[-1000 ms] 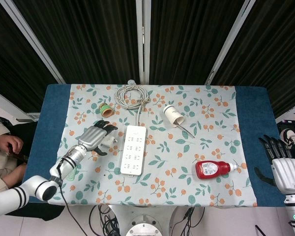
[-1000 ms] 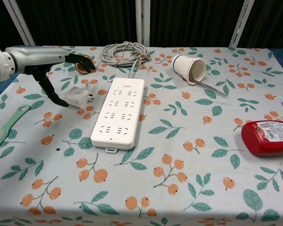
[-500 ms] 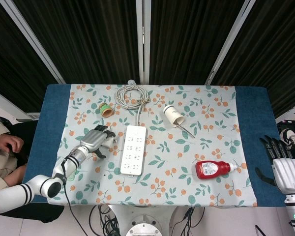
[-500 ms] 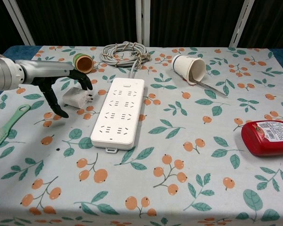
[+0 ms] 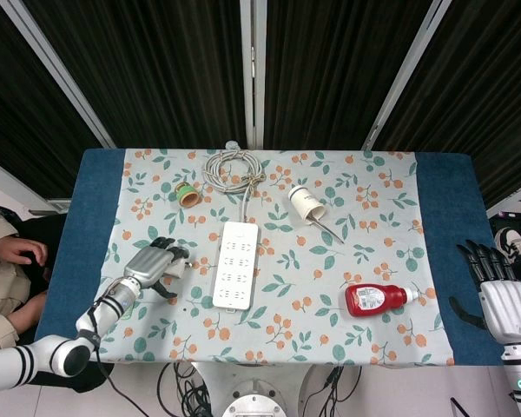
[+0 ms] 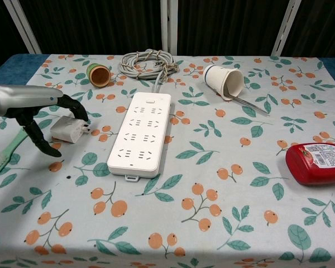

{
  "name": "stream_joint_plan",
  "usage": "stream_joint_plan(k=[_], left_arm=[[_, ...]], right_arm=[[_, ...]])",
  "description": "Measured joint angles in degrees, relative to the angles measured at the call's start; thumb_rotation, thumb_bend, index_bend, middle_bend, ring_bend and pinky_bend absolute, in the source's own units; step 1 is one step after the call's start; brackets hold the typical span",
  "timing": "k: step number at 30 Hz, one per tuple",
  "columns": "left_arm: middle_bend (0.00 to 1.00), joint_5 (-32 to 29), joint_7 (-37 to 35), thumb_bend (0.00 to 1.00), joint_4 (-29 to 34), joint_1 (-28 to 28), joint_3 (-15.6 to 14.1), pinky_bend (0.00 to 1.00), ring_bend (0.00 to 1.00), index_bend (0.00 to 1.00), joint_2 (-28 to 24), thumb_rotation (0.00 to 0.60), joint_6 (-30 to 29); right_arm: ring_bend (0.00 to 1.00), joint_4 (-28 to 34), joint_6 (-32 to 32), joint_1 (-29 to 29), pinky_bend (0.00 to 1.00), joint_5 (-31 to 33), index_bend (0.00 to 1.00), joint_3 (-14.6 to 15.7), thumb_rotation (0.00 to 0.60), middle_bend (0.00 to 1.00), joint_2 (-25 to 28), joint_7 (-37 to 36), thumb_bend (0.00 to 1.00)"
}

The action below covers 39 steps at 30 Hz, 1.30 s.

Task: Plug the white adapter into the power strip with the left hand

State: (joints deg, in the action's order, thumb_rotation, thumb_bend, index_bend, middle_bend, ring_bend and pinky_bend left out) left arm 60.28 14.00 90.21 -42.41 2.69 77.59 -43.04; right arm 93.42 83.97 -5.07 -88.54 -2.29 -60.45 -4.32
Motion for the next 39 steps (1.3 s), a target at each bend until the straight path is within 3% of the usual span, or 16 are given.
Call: stream_joint_plan(k=[4, 9, 12, 27, 39], left_arm=[[0.21, 2.0, -0.1, 0.0, 1.5, 1.9, -0.4, 0.0, 0.01, 0.22, -0.4, 0.529, -4.6], [0.21, 9.2, -1.4, 0.0, 1.7, 5.9, -1.3, 0.0, 0.01, 0.21, 0.2, 0.529, -14.0], [0.21, 12.5, -2.2, 0.0, 1.4, 8.5, -2.7, 0.0, 0.01, 0.21, 0.7, 0.533, -16.7], [0.21, 11.3, -3.5, 0.0, -0.9, 8.5, -2.1, 0.0, 0.01, 0.21, 2.6, 0.53, -12.6], [0.22, 8.0, -4.3, 0.0, -4.0, 5.7, 0.4, 0.0, 0.01, 0.2, 4.4, 0.535, -7.0]], right_arm=[[0.0, 0.0, 0.1, 0.1, 0.0, 0.0, 0.0, 0.0, 0.6, 0.0, 0.0, 0.0, 0.23], [0.0, -0.1, 0.2, 0.1, 0.0, -0.1, 0.0, 0.0, 0.6, 0.0, 0.1, -0.2, 0.23], [0.0, -0.3, -0.1, -0.1, 0.0, -0.2, 0.0, 0.0, 0.6, 0.0, -0.1, -0.3, 0.23], [0.0, -0.2, 0.6, 0.4, 0.0, -0.2, 0.0, 0.2, 0.6, 0.0, 0.0, -0.3, 0.23], [0.0, -0.3, 0.5, 0.4, 0.0, -0.2, 0.0, 0.1, 0.6, 0.0, -0.1, -0.4, 0.23]])
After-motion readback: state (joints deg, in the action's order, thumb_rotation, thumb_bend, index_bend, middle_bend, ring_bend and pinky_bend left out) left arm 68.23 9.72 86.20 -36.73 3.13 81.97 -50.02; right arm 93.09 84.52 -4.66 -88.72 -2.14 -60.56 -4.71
